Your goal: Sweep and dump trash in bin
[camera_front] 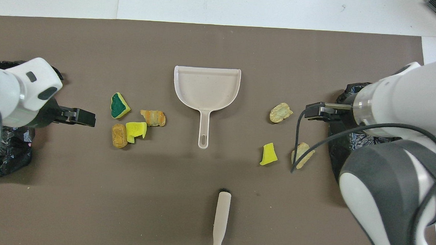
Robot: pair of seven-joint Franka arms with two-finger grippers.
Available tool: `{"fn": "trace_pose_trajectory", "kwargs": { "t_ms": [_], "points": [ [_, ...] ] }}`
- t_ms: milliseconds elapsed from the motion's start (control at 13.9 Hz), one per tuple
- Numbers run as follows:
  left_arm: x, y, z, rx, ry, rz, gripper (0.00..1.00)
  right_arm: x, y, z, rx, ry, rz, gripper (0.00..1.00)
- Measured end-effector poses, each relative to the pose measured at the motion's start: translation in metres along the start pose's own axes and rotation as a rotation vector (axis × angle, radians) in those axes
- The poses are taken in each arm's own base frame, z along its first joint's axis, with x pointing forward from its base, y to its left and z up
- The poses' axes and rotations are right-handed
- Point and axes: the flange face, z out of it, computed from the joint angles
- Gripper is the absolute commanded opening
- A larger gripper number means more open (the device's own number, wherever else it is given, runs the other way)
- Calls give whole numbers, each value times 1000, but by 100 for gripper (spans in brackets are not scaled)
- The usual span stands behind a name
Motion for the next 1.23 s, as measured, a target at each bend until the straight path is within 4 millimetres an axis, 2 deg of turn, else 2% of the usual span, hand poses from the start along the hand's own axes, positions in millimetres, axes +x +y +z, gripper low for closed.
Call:
{"fn": "trace_pose_trajectory", "kwargs": {
  "t_ms": [289,505,649,794,938,1082,1227],
  "points": [
    [-44,62,59,-15,8,110,100,4,-55,33,16,8,-7,100],
    [-74,114,104,-15,17,135,100,-2,-98,58,23,1,-17,100],
    [-104,157,146,-22,60,128,100,-6,-126,75,27,-9,-15,100],
    [-134,182,177,-28,76,128,100,-11,-152,85,30,-19,-22,100],
    [-154,202,184,-34,75,136,100,-16,-183,95,36,-27,-20,100],
    [-176,232,178,-50,82,156,100,-20,-211,110,40,-36,-33,100],
    [-207,268,171,-63,91,175,100,-21,-234,127,46,-41,-41,100]
  ]
}}
